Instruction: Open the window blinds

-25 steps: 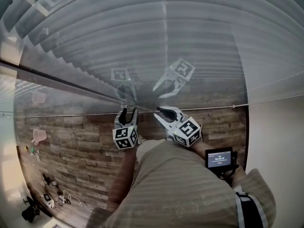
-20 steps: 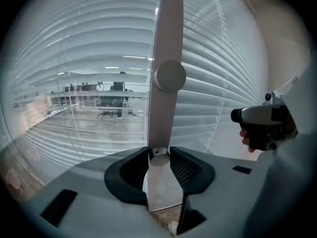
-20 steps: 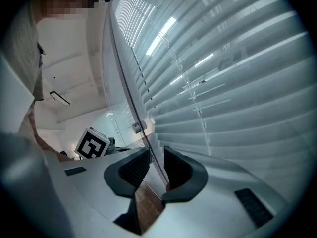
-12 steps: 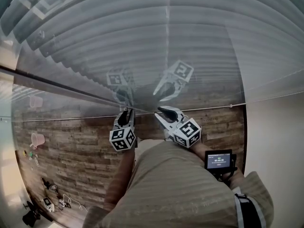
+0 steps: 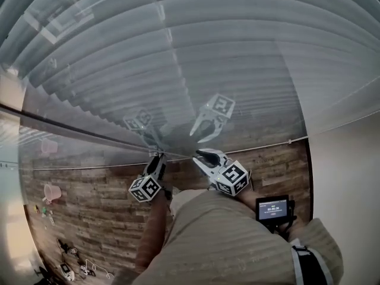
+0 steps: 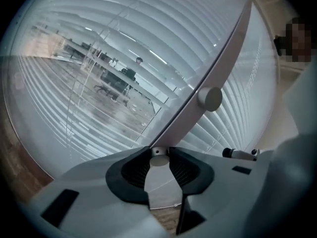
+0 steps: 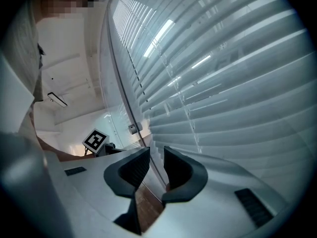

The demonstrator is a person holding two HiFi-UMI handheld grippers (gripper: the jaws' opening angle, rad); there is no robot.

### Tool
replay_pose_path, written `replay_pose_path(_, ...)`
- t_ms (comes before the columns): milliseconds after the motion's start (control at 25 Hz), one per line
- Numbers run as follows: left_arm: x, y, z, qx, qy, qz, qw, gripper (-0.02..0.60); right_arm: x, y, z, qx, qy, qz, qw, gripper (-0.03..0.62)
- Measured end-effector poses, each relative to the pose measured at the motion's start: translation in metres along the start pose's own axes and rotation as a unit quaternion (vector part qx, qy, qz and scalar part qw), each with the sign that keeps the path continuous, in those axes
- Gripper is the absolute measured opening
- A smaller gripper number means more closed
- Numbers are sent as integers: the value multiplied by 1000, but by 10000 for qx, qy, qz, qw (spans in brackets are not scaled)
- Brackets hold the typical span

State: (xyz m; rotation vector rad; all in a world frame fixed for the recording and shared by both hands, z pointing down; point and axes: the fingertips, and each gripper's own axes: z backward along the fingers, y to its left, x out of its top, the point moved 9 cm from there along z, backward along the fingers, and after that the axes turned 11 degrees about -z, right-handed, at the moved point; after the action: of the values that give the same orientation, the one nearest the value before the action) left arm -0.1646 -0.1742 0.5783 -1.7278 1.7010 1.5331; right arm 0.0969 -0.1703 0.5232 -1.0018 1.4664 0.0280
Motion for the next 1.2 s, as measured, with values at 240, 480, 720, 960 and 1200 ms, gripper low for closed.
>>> replay_pose_path(240,-4,11,0,-600,-365,1105,9914,133,-2,0,0,4,8,-52,10000,97)
replay_pose_path(480,-11,13,-2,-1026,-723,2339,9641,133,0,4,-1,60,47,-31,10000,95)
replay_pose_path(720,-18,15,-5,-1460,-903,3139,9338,133,-2,4,0,67,54,-18,10000,95)
replay_pose_path(960,-36,23,-10,-1803,-1098,4034,8903,133,-6,1,2,27,61,-21,10000,95)
replay_pose_path(1200,-41,25,-15,-2081,-1138,4680,8513,133,-7,-2,2,-13,60,-34,10000,95)
